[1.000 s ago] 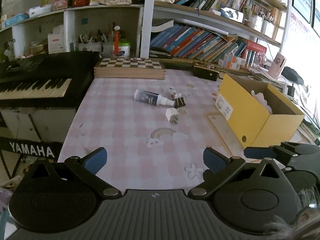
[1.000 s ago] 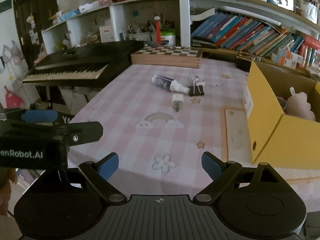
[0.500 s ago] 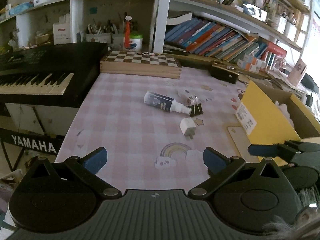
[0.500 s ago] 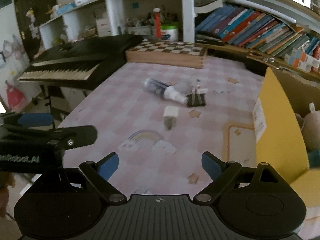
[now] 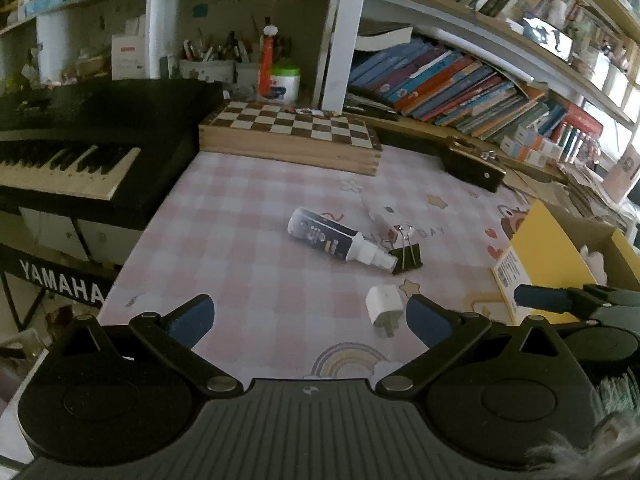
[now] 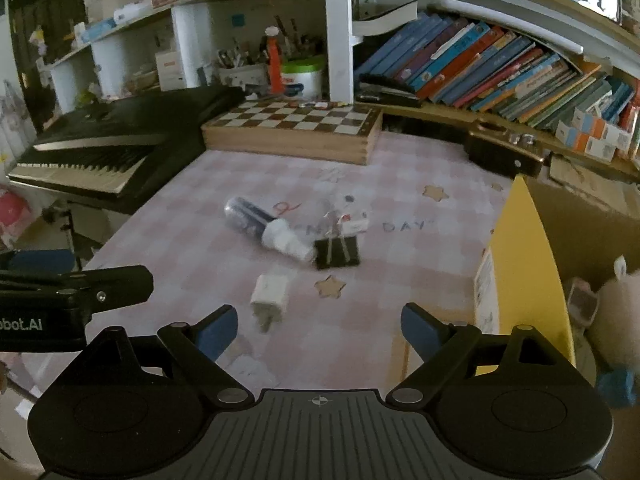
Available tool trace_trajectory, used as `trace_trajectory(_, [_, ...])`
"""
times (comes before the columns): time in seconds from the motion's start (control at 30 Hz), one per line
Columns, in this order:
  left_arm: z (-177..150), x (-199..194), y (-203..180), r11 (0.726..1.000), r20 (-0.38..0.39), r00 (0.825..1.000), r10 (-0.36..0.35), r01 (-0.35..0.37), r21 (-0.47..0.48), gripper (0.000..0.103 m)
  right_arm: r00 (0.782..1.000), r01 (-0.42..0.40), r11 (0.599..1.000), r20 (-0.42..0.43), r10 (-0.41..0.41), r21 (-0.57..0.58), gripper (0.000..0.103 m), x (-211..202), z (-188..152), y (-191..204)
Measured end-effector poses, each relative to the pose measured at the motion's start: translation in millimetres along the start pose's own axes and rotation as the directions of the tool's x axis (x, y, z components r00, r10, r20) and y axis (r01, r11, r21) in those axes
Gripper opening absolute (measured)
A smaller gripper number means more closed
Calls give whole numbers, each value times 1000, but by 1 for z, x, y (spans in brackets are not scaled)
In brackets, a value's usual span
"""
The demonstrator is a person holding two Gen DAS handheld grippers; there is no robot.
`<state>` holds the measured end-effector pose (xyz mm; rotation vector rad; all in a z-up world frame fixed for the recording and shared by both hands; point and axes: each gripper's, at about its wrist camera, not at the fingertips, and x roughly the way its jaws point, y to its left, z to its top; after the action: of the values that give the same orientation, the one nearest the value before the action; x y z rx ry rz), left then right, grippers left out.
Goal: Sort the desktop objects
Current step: 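Grasp the white charger plug with the left tool while the right tool grasps the black binder clip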
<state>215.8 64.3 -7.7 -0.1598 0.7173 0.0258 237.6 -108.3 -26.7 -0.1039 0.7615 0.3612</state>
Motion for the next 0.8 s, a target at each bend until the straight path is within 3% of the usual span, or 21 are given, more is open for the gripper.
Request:
trace_trajectory(0.17, [4, 26, -11, 999, -65, 998, -6, 9, 43, 99, 1000, 11, 999, 27, -12, 32, 84, 13, 16, -19])
trace_trajectory(0.37, [8, 64, -45, 984, -123, 990, -72, 91, 156, 80, 1000, -16, 999, -11, 16, 50, 68, 37, 30, -32])
trace_trajectory(0.57, [8, 102, -66, 973, -182, 981, -69, 106, 204, 56, 997, -61, 998, -52, 62, 14, 66, 53, 38, -20])
trace_trajectory(0.63, [5, 110, -68, 974, -205, 978, -49, 92, 209, 37, 996, -62, 998, -55, 63, 19, 66, 56, 41, -19])
trace_trajectory(0.67, [4, 112, -67, 975, -210, 977, -46, 89, 203, 35, 996, -61, 998, -56, 62, 20, 66, 58, 42, -19])
trace_trajectory(0.7, [4, 111, -65, 976, -202, 978, -50, 91, 197, 27, 997, -58, 998, -58, 60, 21, 66, 60, 43, -18])
trace_trajectory(0.8, [9, 111, -53, 987, -211, 977, -37, 69, 146, 23, 997, -37, 999, -72, 38, 23, 62, 68, 43, -16])
